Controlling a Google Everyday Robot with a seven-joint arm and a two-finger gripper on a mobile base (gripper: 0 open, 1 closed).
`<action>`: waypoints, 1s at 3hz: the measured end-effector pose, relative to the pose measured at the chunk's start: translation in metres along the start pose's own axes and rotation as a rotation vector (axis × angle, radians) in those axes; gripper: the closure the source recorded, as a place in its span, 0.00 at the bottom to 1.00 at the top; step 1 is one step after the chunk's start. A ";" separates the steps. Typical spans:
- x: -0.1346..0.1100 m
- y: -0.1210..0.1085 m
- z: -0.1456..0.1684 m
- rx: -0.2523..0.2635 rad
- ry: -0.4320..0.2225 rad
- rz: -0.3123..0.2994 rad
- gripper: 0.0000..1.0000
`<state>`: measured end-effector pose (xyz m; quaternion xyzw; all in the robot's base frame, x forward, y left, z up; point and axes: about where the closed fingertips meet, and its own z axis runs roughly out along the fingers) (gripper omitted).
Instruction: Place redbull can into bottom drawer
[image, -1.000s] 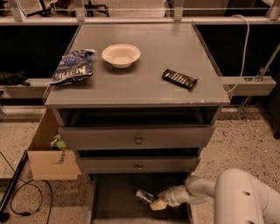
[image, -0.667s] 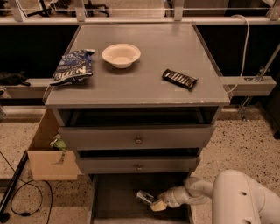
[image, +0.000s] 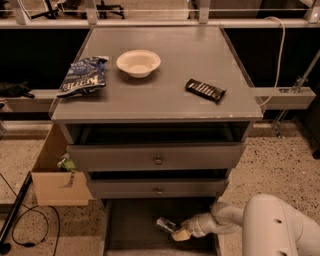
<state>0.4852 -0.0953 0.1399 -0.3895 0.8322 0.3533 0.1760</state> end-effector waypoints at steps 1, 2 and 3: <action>0.000 0.000 0.000 0.000 0.000 0.000 0.19; 0.000 0.000 0.000 0.000 0.000 0.000 0.00; 0.000 0.000 0.000 0.000 0.000 0.000 0.00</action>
Offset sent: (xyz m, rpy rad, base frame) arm 0.0000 0.0000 0.0000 0.0000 0.0000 0.0000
